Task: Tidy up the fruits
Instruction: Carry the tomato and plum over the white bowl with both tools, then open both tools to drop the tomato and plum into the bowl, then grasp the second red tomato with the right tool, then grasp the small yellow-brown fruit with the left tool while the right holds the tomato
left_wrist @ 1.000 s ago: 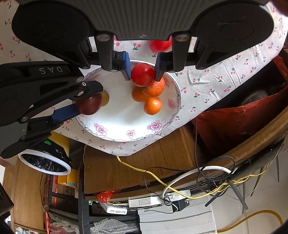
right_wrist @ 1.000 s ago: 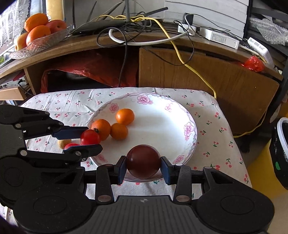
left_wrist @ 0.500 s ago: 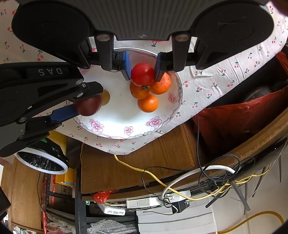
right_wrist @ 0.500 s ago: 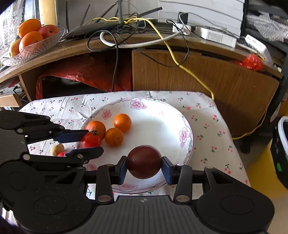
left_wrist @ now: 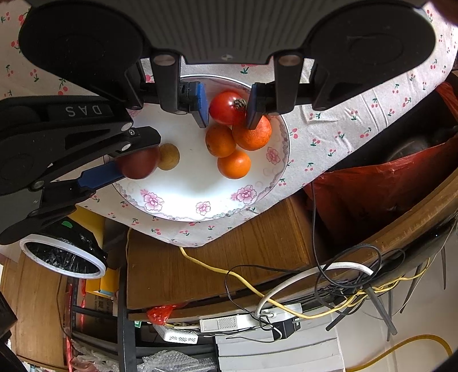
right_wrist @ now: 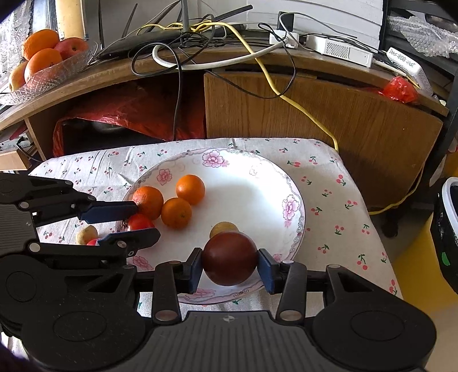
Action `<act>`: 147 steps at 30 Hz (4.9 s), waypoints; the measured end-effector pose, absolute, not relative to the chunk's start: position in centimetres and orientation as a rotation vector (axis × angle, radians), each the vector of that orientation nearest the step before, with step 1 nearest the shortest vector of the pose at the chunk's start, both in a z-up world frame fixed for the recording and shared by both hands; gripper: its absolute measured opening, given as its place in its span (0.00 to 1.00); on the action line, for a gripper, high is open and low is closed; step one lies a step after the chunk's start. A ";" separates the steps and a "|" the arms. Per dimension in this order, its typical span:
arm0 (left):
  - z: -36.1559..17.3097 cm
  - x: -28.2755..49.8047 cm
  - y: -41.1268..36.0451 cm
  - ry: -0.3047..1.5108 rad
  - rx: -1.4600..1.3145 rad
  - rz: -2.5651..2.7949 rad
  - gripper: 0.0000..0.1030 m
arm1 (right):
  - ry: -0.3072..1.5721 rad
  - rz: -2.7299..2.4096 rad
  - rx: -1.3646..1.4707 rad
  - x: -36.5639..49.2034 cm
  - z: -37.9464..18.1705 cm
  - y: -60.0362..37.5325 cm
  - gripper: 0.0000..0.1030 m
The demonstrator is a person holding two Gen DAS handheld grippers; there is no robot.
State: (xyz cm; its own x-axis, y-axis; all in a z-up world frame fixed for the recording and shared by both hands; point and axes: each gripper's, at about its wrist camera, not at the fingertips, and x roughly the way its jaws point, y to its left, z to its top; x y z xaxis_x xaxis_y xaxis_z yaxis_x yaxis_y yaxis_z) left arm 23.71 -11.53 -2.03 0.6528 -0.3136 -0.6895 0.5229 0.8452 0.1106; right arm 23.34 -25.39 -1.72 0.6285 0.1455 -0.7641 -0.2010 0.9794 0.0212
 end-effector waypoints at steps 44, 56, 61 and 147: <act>0.4 17.8 -4.8 0.745 0.345 -0.426 0.43 | 0.847 0.383 -0.055 18.8 -0.1 -21.1 0.37; -1.3 17.5 -2.6 0.803 0.331 -0.460 0.43 | 0.883 0.471 -0.056 19.4 -2.2 -18.0 0.38; -1.5 17.7 -2.2 0.814 0.314 -0.487 0.43 | 0.876 0.477 -0.052 19.9 -2.7 -17.0 0.38; -3.3 12.6 -6.7 0.911 0.319 -0.635 0.40 | 1.029 0.300 -0.117 12.1 -2.6 -23.8 0.32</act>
State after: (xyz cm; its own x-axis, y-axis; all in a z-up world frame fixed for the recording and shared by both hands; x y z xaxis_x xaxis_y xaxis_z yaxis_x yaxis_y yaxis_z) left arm 12.57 -6.71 -3.35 0.4489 -0.3733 -0.8118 0.6327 0.7744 -0.0063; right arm 12.15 -23.77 -2.59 0.4794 0.1909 -0.8566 -0.2999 0.9529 0.0446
